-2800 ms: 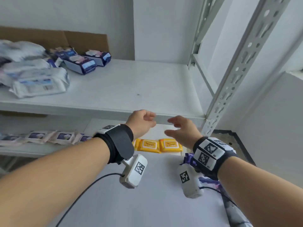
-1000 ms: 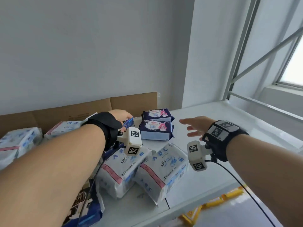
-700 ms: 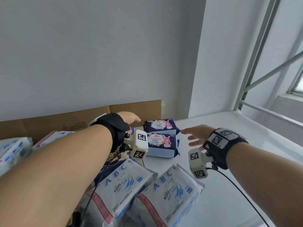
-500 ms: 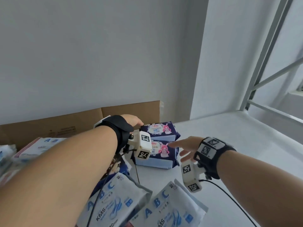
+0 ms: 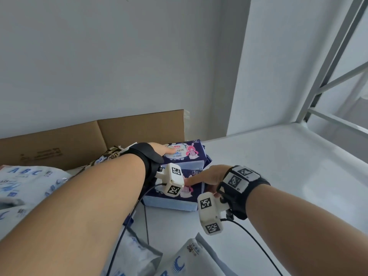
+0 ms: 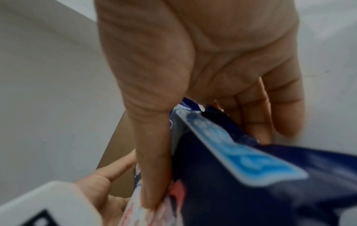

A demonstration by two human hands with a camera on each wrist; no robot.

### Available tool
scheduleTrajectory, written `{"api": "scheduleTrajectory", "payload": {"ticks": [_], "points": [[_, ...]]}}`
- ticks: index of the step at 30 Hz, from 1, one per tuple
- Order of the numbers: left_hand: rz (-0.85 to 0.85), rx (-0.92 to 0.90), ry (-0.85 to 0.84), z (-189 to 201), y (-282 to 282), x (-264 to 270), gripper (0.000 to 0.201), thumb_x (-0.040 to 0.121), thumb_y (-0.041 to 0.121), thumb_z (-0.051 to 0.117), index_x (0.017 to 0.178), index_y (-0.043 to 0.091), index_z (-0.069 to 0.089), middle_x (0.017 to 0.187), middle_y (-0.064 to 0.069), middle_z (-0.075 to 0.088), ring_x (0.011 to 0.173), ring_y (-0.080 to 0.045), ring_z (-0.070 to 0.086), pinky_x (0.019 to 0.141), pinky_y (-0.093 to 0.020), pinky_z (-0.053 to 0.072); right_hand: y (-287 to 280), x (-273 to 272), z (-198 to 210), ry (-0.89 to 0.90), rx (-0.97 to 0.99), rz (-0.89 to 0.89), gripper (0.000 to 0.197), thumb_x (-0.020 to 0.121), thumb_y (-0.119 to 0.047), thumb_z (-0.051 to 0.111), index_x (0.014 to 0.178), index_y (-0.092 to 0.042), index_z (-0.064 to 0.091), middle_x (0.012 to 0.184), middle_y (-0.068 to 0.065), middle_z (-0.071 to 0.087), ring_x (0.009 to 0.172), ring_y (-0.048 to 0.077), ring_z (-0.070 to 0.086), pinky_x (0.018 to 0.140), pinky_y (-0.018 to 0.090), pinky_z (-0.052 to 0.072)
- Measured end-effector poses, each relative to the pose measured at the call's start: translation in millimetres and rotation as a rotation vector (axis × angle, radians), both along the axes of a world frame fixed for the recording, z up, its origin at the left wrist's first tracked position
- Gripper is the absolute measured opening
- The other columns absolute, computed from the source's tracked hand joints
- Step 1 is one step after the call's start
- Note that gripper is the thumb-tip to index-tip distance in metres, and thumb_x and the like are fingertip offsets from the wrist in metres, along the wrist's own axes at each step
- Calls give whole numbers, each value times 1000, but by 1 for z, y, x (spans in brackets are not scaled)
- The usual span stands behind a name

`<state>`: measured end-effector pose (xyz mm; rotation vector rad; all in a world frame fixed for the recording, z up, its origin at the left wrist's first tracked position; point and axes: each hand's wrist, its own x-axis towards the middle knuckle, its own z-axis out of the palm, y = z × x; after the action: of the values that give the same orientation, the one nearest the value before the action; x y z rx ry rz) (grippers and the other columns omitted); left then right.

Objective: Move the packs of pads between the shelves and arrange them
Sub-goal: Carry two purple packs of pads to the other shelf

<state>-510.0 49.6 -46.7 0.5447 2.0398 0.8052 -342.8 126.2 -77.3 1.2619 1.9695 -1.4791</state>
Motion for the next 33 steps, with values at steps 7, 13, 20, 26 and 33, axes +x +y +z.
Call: {"api": "scheduleTrajectory", "payload": {"ticks": [7, 13, 20, 26, 33], "points": [[35, 3, -28, -13, 3, -7, 22, 79, 26, 75, 82, 7, 66, 74, -9, 70, 64, -22, 63, 67, -28, 50, 2, -5, 2, -18, -20, 46, 49, 67, -47, 79, 102, -14, 67, 87, 5, 67, 54, 13, 57, 46, 19, 42], [74, -32, -15, -15, -3, -1, 26, 76, 26, 78, 73, 6, 62, 47, -6, 66, 37, -18, 61, 36, -18, 44, -6, -6, 1, 42, -127, 40, 44, 70, -32, 81, 107, -11, 69, 111, 10, 71, 89, 24, 66, 89, 35, 53], [123, 59, -142, -2, -9, 20, 28, 79, 26, 74, 89, 3, 62, 62, -12, 72, 45, -21, 66, 61, -30, 54, -3, 16, -2, 224, -151, -46, 81, 37, -34, 93, 109, -7, 68, 109, 17, 71, 106, 36, 65, 101, 51, 44], [374, 349, -12, 16, -33, 19, 109, 25, 50, 90, 118, 3, 58, 114, -19, 66, 102, -35, 64, 95, -49, 49, 0, 37, 20, 400, -78, -167, 98, 24, -44, 94, 109, -4, 67, 108, 20, 70, 107, 39, 64, 101, 55, 44], [461, 700, -93, 76, -95, 47, 62, 61, 43, 81, 107, 6, 61, 112, -14, 68, 94, -25, 67, 85, -38, 54, -45, 81, 92, 734, -140, -277, 61, 56, -22, 79, 111, -1, 61, 93, 17, 74, 76, 29, 73, 59, 33, 59]]}}
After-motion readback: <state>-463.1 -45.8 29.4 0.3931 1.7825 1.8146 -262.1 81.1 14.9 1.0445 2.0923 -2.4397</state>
